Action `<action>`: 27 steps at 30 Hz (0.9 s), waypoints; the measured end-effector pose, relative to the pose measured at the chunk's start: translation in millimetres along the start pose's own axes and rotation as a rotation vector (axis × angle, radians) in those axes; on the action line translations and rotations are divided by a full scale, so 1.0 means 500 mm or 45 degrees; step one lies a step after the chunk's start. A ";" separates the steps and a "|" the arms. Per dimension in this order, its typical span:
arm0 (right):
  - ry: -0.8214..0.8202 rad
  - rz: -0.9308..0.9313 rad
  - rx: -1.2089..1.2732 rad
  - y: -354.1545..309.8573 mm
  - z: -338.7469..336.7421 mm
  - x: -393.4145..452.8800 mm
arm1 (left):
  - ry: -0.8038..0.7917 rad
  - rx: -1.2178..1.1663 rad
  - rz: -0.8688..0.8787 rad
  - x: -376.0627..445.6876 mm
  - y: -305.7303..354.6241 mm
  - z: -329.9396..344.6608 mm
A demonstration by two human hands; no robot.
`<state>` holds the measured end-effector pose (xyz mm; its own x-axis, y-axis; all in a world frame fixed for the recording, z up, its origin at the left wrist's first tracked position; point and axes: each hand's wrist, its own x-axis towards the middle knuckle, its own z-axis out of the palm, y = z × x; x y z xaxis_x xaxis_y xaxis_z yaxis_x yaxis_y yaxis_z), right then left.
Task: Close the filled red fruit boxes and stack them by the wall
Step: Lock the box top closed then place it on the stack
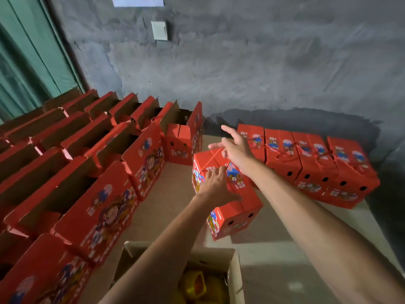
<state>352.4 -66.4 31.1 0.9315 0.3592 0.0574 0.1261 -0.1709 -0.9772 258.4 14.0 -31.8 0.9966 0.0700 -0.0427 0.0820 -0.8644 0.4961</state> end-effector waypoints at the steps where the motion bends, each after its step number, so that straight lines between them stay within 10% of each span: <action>1: 0.019 0.007 0.018 0.005 0.005 0.031 | 0.012 -0.008 -0.009 0.028 -0.015 -0.003; 27: 0.324 -0.026 -0.130 0.213 0.024 0.613 | 0.448 -0.010 -0.195 0.668 -0.218 0.122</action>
<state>647.1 36.3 -57.7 0.9825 0.1237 0.1390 0.1675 -0.2623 -0.9504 582.1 101.2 -153.0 0.9125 0.3659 0.1829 0.2286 -0.8269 0.5138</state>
